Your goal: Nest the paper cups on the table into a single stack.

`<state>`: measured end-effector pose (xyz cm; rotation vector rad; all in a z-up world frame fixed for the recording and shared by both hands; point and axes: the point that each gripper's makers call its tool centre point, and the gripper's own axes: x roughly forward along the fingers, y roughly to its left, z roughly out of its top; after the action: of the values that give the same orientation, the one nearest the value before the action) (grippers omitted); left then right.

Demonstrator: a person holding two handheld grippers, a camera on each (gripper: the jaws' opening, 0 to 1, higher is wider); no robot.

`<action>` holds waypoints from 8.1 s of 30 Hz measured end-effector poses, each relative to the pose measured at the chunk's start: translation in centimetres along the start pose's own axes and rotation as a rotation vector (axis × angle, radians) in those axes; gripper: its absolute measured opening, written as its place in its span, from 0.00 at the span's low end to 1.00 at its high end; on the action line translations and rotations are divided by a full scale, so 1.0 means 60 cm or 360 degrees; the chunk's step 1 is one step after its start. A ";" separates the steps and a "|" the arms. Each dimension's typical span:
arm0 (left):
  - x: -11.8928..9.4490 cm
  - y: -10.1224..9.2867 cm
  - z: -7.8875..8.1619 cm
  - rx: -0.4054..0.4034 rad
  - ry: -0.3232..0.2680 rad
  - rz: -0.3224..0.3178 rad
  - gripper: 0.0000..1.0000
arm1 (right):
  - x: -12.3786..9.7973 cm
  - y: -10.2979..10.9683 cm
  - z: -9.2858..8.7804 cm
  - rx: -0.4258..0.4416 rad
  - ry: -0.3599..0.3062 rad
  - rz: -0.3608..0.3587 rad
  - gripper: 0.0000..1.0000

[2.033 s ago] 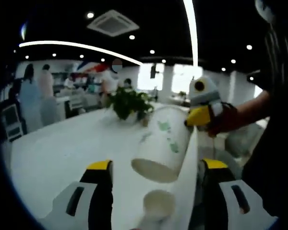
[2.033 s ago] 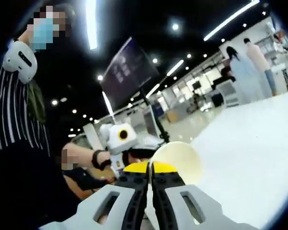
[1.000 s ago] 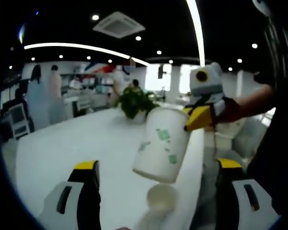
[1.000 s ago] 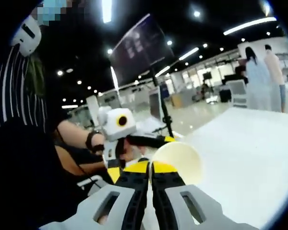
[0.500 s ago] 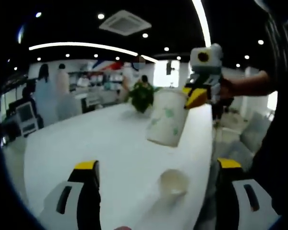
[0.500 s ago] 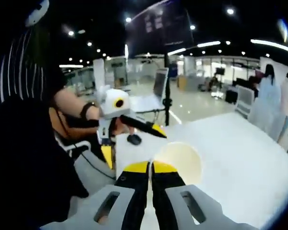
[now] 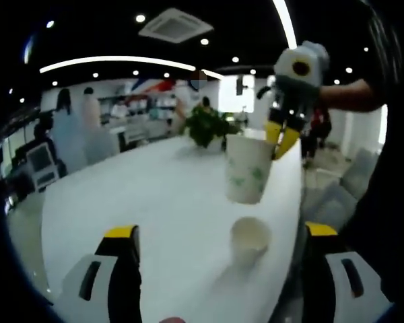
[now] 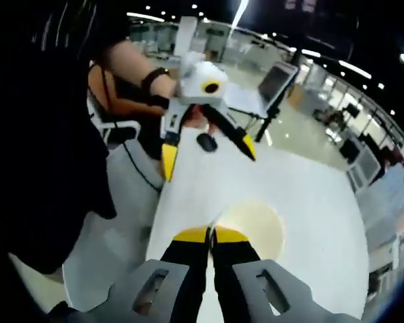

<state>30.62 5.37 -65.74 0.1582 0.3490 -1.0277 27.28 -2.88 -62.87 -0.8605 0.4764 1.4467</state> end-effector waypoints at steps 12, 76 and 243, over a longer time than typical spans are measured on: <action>-0.005 -0.006 -0.012 -0.0009 0.0020 0.0005 0.96 | 0.051 0.035 -0.026 -0.0175 0.0171 0.0103 0.00; -0.014 -0.027 -0.037 -0.0052 0.0061 0.0026 0.91 | 0.150 0.064 -0.116 0.0139 0.0230 0.0213 0.29; 0.274 0.087 -0.020 0.0130 0.0120 -0.0401 0.45 | 0.206 -0.195 -0.239 0.0559 -0.0472 -0.0281 0.39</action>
<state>42.55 -4.92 -72.91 0.2314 0.4026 -1.2884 43.02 -4.45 -78.53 -0.3891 0.4026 1.2533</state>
